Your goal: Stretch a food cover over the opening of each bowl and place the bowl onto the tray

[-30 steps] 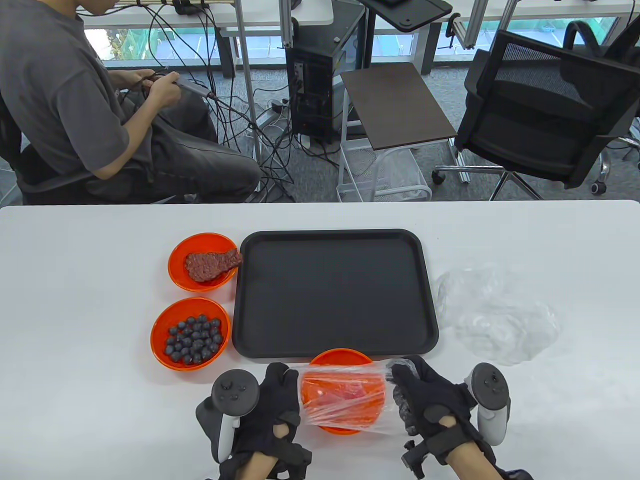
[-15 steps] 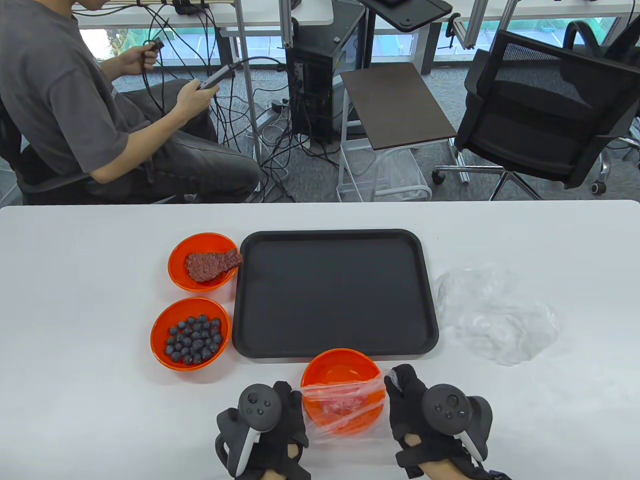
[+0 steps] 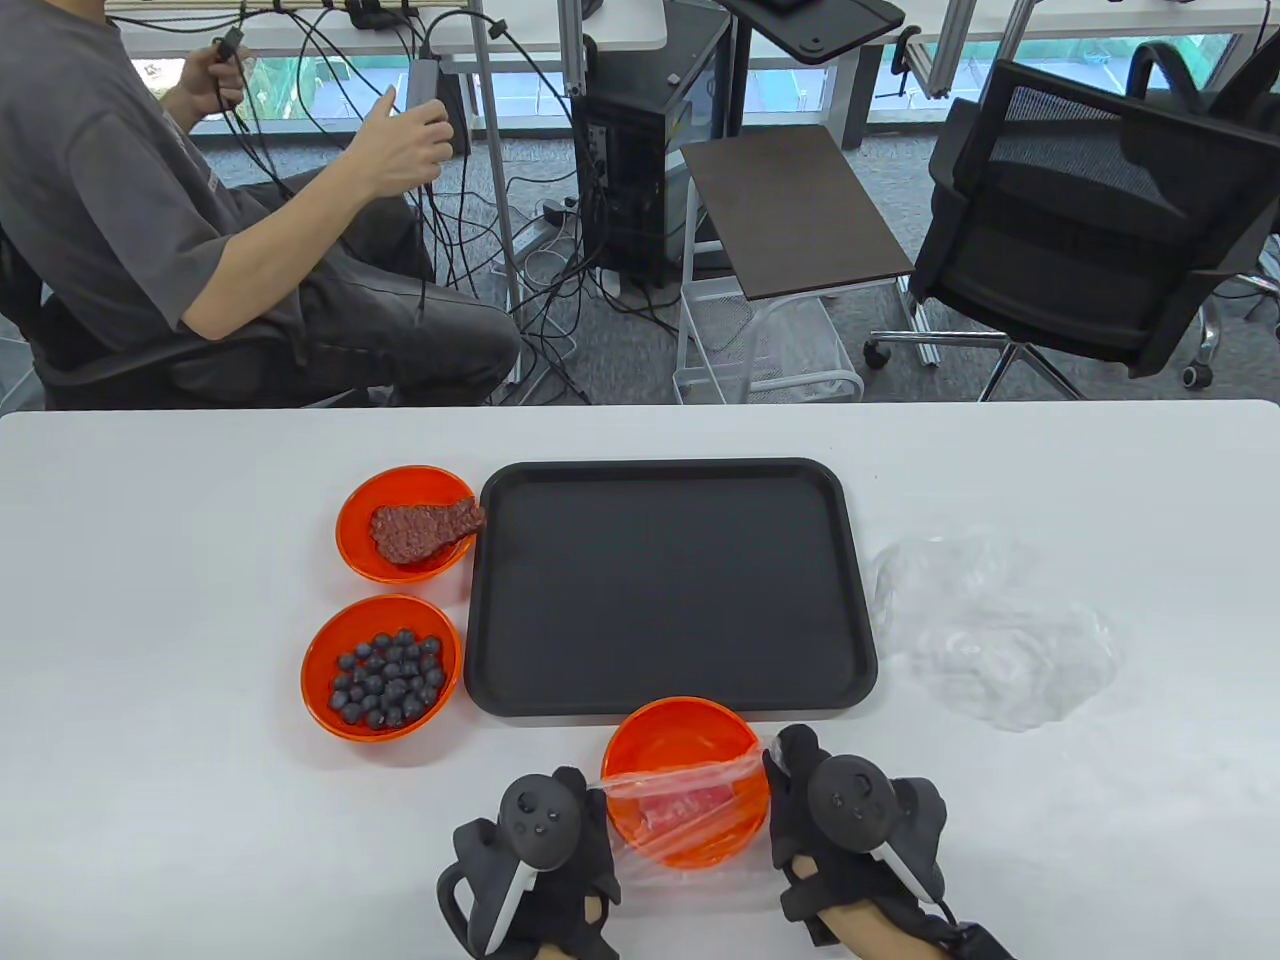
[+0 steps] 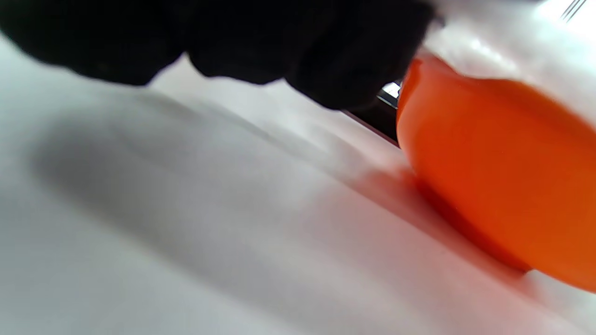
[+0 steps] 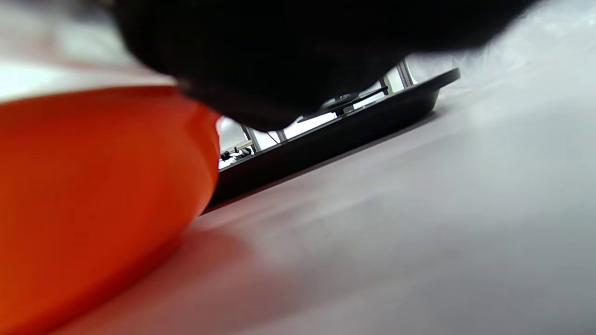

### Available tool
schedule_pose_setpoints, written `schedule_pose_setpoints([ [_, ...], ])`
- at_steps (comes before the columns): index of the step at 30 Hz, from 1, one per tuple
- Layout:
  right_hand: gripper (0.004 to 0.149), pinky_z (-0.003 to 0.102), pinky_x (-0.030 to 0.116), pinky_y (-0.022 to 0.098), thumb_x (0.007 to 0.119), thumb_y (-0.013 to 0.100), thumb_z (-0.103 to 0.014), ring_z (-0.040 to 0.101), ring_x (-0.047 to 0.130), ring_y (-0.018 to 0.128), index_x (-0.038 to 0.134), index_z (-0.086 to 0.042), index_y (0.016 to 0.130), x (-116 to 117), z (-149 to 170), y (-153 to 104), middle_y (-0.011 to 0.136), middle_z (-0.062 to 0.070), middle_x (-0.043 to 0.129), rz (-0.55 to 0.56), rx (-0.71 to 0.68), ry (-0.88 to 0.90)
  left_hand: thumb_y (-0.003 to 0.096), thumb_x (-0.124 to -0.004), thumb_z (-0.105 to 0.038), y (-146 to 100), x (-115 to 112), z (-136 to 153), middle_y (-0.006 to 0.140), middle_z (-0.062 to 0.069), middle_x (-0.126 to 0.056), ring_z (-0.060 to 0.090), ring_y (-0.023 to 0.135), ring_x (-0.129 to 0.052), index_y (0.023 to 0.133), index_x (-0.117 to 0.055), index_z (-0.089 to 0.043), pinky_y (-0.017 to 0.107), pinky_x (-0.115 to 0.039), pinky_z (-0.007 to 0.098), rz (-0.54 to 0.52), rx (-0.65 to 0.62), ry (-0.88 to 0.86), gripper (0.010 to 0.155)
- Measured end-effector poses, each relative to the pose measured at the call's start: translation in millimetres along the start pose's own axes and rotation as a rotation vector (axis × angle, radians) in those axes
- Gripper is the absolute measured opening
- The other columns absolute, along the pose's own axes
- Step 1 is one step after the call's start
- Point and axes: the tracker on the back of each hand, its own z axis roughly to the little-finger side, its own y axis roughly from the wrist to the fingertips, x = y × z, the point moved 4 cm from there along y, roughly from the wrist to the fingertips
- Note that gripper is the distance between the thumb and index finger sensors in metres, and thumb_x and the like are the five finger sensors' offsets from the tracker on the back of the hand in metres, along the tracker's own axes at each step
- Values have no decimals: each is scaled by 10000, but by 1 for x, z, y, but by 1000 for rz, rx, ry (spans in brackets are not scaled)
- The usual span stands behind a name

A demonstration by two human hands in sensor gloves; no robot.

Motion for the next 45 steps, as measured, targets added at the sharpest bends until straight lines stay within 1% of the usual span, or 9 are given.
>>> schedule_pose_setpoints([
  [9, 463, 199, 900, -77, 704, 502, -320, 33, 976, 31, 754, -82, 896, 6, 3, 9, 547, 34, 989, -33, 22, 42, 508, -676, -512, 9, -3, 0, 306, -135, -1017, 124, 65, -991, 918, -738, -241, 184, -953, 358, 12, -16, -32, 495],
  [14, 481, 183, 910, -60, 693, 505, -316, 7, 979, 50, 737, -133, 947, 8, 5, 14, 598, 11, 1002, -66, 30, 68, 508, -674, -517, 17, -6, 2, 316, -143, -1018, 122, 77, -993, 930, -736, -270, 186, -949, 356, 39, -26, -61, 493],
  [17, 500, 173, 917, -38, 683, 510, -310, -6, 978, 74, 716, -184, 993, 10, 13, 18, 650, -1, 1001, -124, 41, 145, 507, -682, -522, 23, -7, 4, 326, -144, -1025, 125, 90, -997, 935, -743, -297, 184, -939, 360, 78, -26, -101, 488],
  [23, 457, 173, 922, -3, 681, 513, -317, -10, 976, 113, 746, -259, 961, 16, 25, 29, 662, -24, 994, -220, 92, 247, 506, -693, -522, 32, -8, 4, 348, -135, -1040, 139, 112, -1009, 933, -769, -324, 189, -934, 366, 115, -22, -137, 476],
  [28, 471, 165, 935, 38, 673, 526, -330, -21, 983, 158, 717, -333, 995, 22, 30, 34, 743, -31, 982, -292, 108, 300, 507, -696, -522, 39, -9, 6, 374, -132, -1050, 157, 136, -1019, 931, -779, -329, 182, -925, 365, 140, -18, -165, 473],
  [31, 455, 168, 931, 50, 671, 530, -336, -13, 982, 173, 729, -353, 980, 27, 35, 38, 759, -38, 973, -348, 127, 349, 509, -695, -524, 44, -10, 7, 410, -124, -1058, 161, 172, -1034, 932, -785, -333, 192, -922, 367, 192, -10, -184, 473],
  [37, 445, 220, 917, 91, 684, 523, -315, 51, 982, 224, 758, -300, 962, 45, 35, 44, 836, -13, 935, -530, 135, 494, 510, -709, -523, 54, -15, 8, 470, -96, -1075, 204, 235, -1057, 919, -812, -321, 195, -911, 359, 305, 9, -206, 468],
  [41, 461, 236, 917, 91, 691, 526, -321, 69, 989, 220, 744, -246, 978, 43, 31, 45, 785, -12, 963, -475, 134, 448, 511, -712, -529, 55, -15, 8, 472, -97, -1078, 203, 233, -1059, 914, -817, -312, 188, -916, 351, 301, 29, -192, 469],
  [45, 466, 243, 920, 88, 709, 531, -342, 81, 1001, 216, 749, -198, 972, 42, 32, 45, 731, -5, 987, -472, 155, 446, 510, -737, -546, 54, -13, 7, 464, -91, -1083, 207, 225, -1062, 895, -843, -303, 187, -924, 355, 277, 56, -176, 467],
])
